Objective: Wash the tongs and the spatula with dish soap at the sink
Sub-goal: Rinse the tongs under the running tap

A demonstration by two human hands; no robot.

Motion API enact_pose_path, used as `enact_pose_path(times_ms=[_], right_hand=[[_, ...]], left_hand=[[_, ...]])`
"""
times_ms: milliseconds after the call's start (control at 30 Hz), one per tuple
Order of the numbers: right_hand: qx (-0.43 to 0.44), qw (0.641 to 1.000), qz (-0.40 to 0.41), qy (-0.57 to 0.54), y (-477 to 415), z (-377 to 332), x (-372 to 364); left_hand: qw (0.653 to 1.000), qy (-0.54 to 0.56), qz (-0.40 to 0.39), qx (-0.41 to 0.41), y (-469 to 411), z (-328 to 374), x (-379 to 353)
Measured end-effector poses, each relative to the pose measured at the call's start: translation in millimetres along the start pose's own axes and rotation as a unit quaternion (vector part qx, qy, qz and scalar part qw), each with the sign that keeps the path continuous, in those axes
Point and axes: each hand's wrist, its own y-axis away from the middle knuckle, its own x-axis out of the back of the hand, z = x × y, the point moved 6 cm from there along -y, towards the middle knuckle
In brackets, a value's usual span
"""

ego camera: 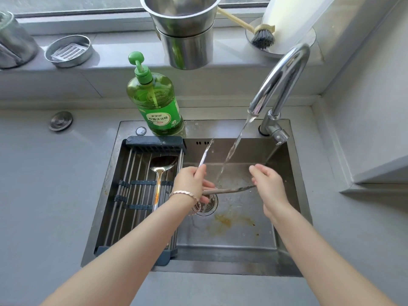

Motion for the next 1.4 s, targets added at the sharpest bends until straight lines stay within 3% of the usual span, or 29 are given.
enact_pose_path(times_ms=[67,133,233,333,400,500,600,667,733,800,967,1100,1233,1400], right_hand=[[-0.023,0.998,-0.048,-0.014,2.8,8.9,-8.0],[-0.021,0.999,-0.042,-0.023,3.5,9.2,-10.3],[-0.063,0.993,-0.052,-0.087,3.8,13.9,-16.9],[-0.13,0.933,-0.17,-0.288,12.1,13.3,-43.6],[-0.107,0.921,-0.202,-0.316,14.9,4.8,-52.1],[-0.073,0.953,-0.141,-0.257,9.2,-7.7,-52.9],[-0.094,0.966,-0.085,-0.225,0.9,-15.2,-51.5],[-0.094,0.955,-0.092,-0.267,1.3,-18.9,-56.8],[-0.069,0.936,-0.148,-0.313,9.8,-24.2,-68.6],[-0.041,0.938,-0.184,-0.292,17.0,-23.7,-76.0],[-0.093,0.958,-0.089,-0.256,8.6,-24.3,-73.8],[-0.101,0.951,-0.046,-0.287,2.3,-31.4,-81.3],[-0.06,0.91,-0.068,-0.404,2.7,-42.9,-82.4],[0.022,0.911,-0.07,-0.405,-2.9,-50.5,-54.6]], left_hand=[[0.998,0.024,0.017,0.061,0.3,-17.8,3.1],[0.983,0.108,0.022,0.145,4.7,-34.9,3.3],[0.919,0.287,-0.013,0.271,16.7,-52.3,-3.5],[0.851,0.403,-0.051,0.332,26.2,-58.2,-14.4],[0.822,0.44,-0.053,0.357,32.8,-58.1,-20.5],[0.806,0.458,-0.054,0.371,41.0,-51.8,-27.1],[0.8,0.453,-0.102,0.38,44.7,-46.6,-35.1],[0.811,0.443,-0.118,0.364,42.6,-42.6,-37.6],[0.827,0.44,-0.107,0.332,36.1,-39.2,-37.5],[0.847,0.433,-0.083,0.297,28.1,-38.6,-35.7],[0.915,0.33,-0.064,0.221,24.0,-31.8,-40.1],[0.984,0.158,0.016,0.077,12.3,-16.2,-31.5],[0.997,-0.007,0.075,-0.009,-4.9,8.6,-21.7],[0.992,-0.085,-0.006,-0.093,-13.3,38.2,-38.2]])
